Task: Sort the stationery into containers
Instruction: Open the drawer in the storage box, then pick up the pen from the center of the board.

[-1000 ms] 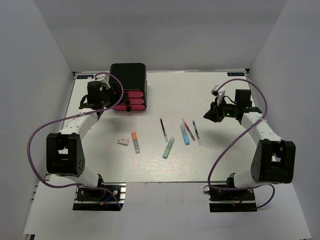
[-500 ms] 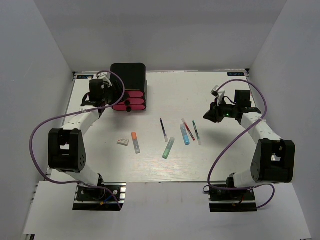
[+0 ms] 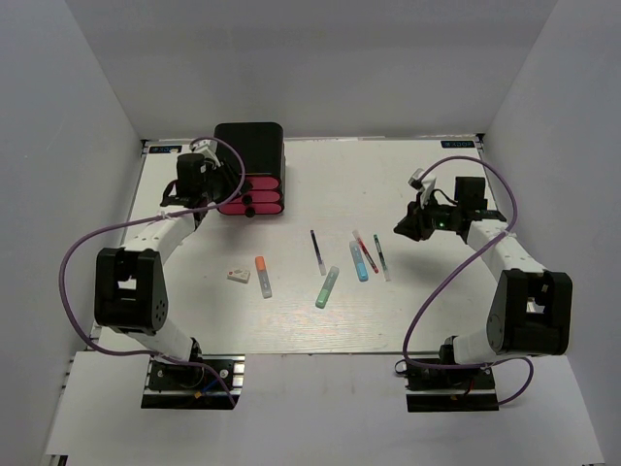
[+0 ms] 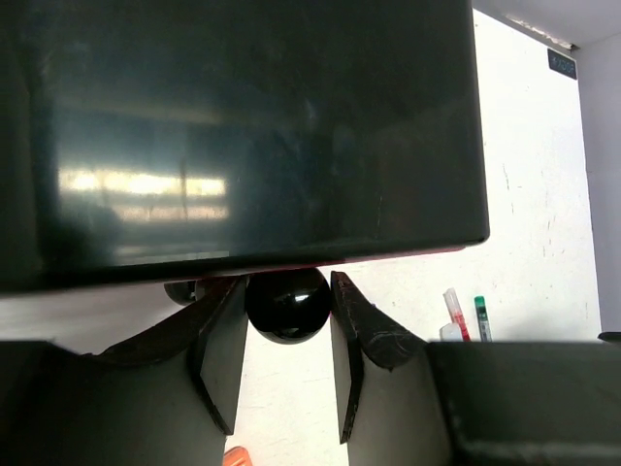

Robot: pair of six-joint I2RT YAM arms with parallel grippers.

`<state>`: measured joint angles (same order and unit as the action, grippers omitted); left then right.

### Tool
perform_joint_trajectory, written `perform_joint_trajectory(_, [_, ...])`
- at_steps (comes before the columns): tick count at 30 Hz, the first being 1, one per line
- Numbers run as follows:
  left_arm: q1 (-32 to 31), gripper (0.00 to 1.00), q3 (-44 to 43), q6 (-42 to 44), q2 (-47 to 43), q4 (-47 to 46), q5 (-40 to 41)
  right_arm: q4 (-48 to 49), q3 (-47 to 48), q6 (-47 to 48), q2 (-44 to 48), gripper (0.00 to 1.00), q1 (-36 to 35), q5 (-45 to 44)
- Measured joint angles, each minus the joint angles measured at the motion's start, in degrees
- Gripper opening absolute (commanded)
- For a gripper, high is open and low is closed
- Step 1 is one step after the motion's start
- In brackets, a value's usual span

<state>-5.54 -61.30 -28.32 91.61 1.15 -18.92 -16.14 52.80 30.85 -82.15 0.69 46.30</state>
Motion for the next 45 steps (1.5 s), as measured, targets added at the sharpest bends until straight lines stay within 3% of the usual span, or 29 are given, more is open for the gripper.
perform_joint_trajectory(10, [-0.22, 0.16, 11.17, -0.24, -11.08, -0.98, -0.28, -0.98, -0.87, 4.72, 0.42, 0.54, -1.79, 0.57])
perform_joint_trajectory(12, [-0.22, 0.29, 13.09, -0.42, -13.20, -0.92, -0.55, -1.40, -1.07, 5.22, 0.42, 0.63, -2.60, 0.52])
perform_joint_trajectory(13, [-0.22, 0.40, 13.64, -0.46, -13.88, -0.74, -0.61, -1.66, -1.07, 5.44, 0.42, 0.81, -3.06, 0.50])
perform_joint_trajectory(14, [-0.22, 0.52, 13.97, -0.48, -14.27, -0.70, -0.66, -1.86, -1.07, 5.49, 0.42, 0.90, -3.45, 0.44])
perform_joint_trajectory(17, [-0.22, 0.78, 14.03, -0.74, -14.38, -0.70, -0.96, -1.86, -1.07, 6.08, 0.42, 0.90, -4.39, 0.11])
perform_joint_trajectory(25, [-0.22, 0.86, 14.36, -0.59, -15.43, -0.15, -1.53, -1.68, 0.00, 4.22, -0.70, 0.88, -7.32, -2.27])
perform_joint_trajectory(28, [-0.22, 0.86, 16.50, 0.28, -18.47, 0.37, -2.10, -0.37, 0.55, 1.18, -1.88, 0.68, -9.44, -5.68])
perform_joint_trajectory(29, [-0.22, 0.86, 17.49, 0.68, -19.96, 0.66, -2.25, 0.02, 0.70, -0.37, -2.40, 0.51, -10.49, -7.58])
perform_joint_trajectory(33, [-0.22, 0.86, 19.78, 2.03, -26.53, 3.67, -2.73, 1.25, 0.98, -5.97, -4.46, 0.33, -14.88, -13.60])
perform_joint_trajectory(36, [-0.22, 0.87, 20.65, 2.73, -32.22, 6.36, -2.51, 1.29, 1.22, -9.70, -5.81, 0.35, -17.90, -17.38])
perform_joint_trajectory(40, [-0.22, 0.92, 22.60, 2.75, -40.06, 9.62, -1.42, 1.18, 1.55, -13.94, -7.04, 0.49, -20.96, -21.62])
perform_joint_trajectory(45, [-0.22, 0.93, 26.97, 0.79, -46.36, 13.16, -0.50, 1.33, 1.53, -17.64, -7.19, 0.52, -24.09, -27.28])
